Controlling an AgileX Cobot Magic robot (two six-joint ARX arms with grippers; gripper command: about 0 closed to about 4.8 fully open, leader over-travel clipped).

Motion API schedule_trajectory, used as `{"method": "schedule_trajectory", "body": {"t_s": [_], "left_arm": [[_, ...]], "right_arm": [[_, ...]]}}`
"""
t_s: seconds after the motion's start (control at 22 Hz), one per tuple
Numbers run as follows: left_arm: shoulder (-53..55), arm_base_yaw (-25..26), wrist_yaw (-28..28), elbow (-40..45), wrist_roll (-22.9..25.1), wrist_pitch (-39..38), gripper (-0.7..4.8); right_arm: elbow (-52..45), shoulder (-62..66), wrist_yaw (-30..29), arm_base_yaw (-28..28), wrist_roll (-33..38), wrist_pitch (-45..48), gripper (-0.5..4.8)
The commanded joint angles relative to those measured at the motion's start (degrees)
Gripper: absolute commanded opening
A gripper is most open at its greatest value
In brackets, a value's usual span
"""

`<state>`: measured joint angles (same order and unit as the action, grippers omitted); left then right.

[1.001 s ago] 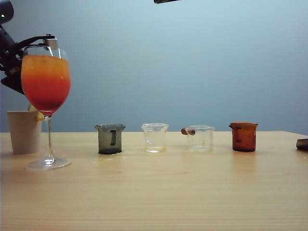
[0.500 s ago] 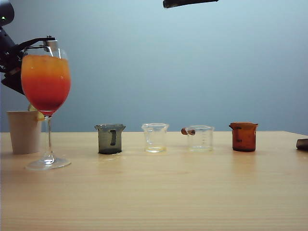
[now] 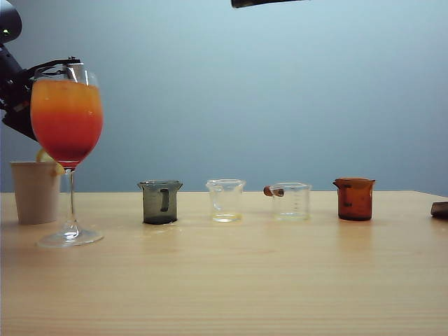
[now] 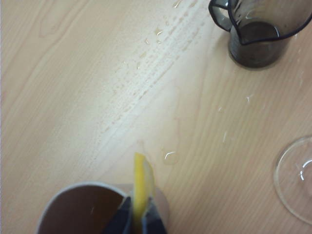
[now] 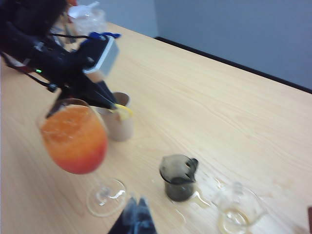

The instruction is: Pick up the lemon slice from the paper cup on the left and carefully insert it into the rim of the goblet.

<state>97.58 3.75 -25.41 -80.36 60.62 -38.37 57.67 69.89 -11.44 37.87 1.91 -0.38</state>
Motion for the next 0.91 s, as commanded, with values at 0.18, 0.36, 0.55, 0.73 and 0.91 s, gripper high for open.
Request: {"method": "schedule_trajectory", "body": {"t_s": [0.18, 0.36, 0.55, 0.73, 0.91], "left_arm": [[-0.13, 0.09, -0.31, -0.17, 0.04, 0.42, -0.06], [-0.24, 0.09, -0.31, -0.26, 0.0, 1.64, -0.06], [-0.79, 0.02, -0.31, -0.26, -0.28, 2.01, -0.06], [-1.25, 0.04, -0.11, -0.33, -1.33, 2.8, -0.06], [-1.9, 0.04, -0.02, -1.62, -2.93, 2.78, -0.06]], "right_arm": [[0.42, -0.17, -1.38, 0.11, -0.04, 2.32, -0.01], [0.42, -0.17, -1.38, 0.11, -0.04, 2.32, -0.01], [0.42, -0.17, -1.38, 0.11, -0.02, 2.34, -0.02], [0.42, -0.17, -1.4, 0.11, -0.02, 2.32, -0.02], [0.42, -0.17, -1.46, 0.11, -0.02, 2.34, -0.01]]}}
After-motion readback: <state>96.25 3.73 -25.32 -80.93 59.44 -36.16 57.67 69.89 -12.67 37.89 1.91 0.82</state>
